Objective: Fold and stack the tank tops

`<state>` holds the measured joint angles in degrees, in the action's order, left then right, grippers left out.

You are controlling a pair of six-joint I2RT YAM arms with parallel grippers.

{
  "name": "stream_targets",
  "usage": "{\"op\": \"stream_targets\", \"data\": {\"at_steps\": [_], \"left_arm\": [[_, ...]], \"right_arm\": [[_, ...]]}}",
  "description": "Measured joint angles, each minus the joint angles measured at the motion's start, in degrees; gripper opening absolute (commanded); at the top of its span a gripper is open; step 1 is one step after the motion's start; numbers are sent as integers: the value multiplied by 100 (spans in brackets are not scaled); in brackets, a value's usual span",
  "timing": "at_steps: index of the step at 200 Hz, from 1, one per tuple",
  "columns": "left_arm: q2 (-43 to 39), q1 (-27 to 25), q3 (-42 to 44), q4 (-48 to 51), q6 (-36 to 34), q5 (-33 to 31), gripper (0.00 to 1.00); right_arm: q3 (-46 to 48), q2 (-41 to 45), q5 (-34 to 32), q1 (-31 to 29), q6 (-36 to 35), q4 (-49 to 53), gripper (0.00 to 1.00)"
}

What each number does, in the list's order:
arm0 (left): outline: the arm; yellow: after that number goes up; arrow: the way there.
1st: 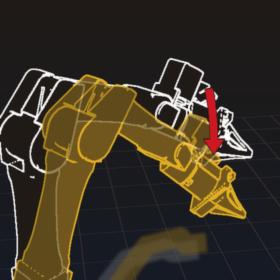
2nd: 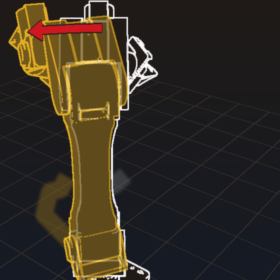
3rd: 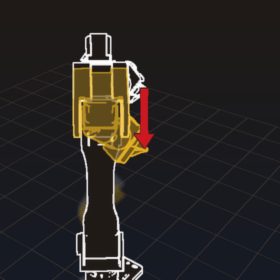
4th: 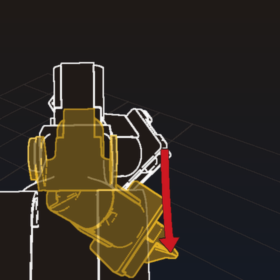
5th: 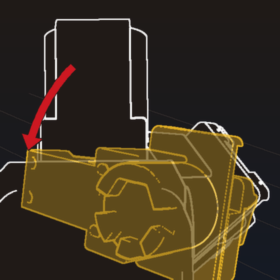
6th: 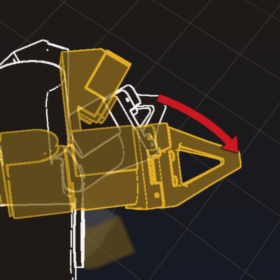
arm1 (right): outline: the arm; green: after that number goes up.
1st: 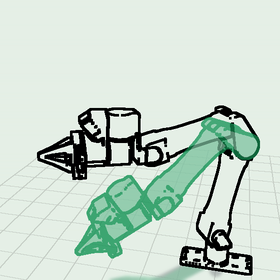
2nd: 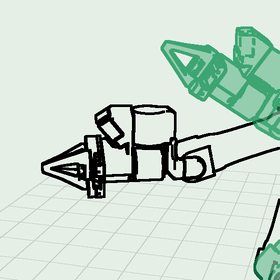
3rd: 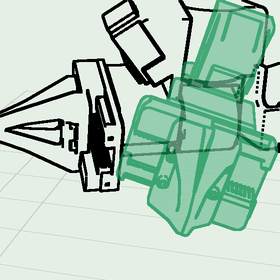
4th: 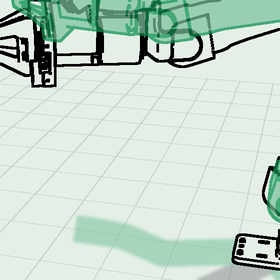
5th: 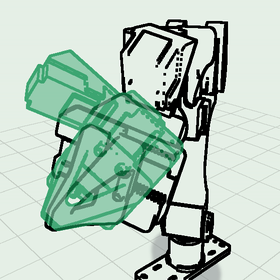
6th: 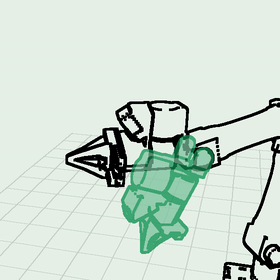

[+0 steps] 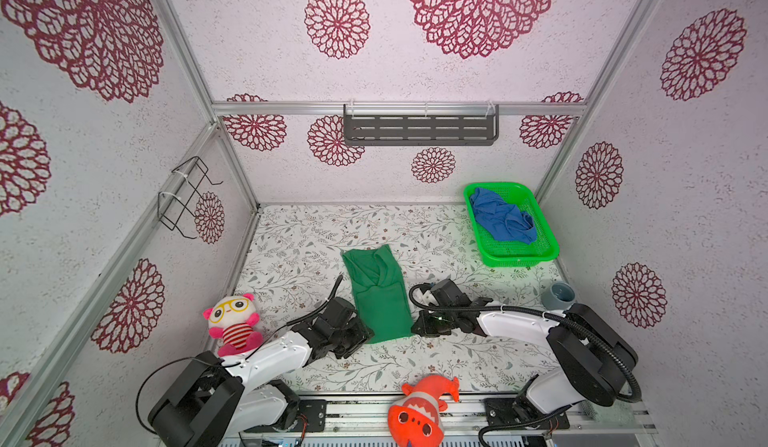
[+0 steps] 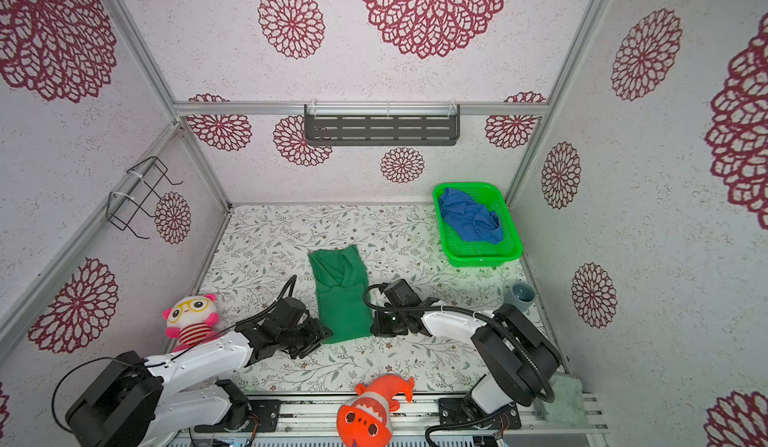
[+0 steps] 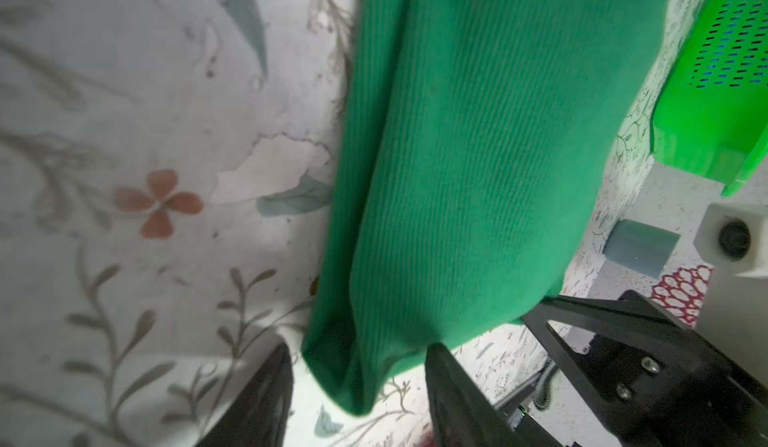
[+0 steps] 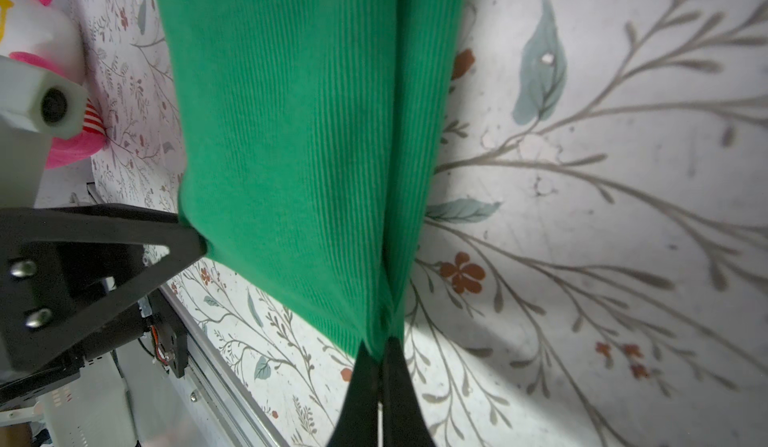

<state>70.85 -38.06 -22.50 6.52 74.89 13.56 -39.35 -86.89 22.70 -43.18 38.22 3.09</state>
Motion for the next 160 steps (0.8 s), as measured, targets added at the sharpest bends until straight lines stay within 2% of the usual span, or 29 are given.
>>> {"op": "stream_targets", "data": {"at_steps": [33, 75, 117, 160], "left_arm": [[216, -153, -17, -219, 133, -81, 29], [192, -188, -129, 304, 74, -269, 0], [-323, -195, -437, 1462, -120, -428, 0], [-1056, -107, -1220, 2697, -457, -643, 0]], "right_arm": [[0, -2, -7, 0, 0, -9, 0], [-28, -22, -11, -17, 0, -4, 0], [-131, 46, 0, -81, -7, 199, 0], [-614, 420, 2, -140, -223, 756, 0]]}}
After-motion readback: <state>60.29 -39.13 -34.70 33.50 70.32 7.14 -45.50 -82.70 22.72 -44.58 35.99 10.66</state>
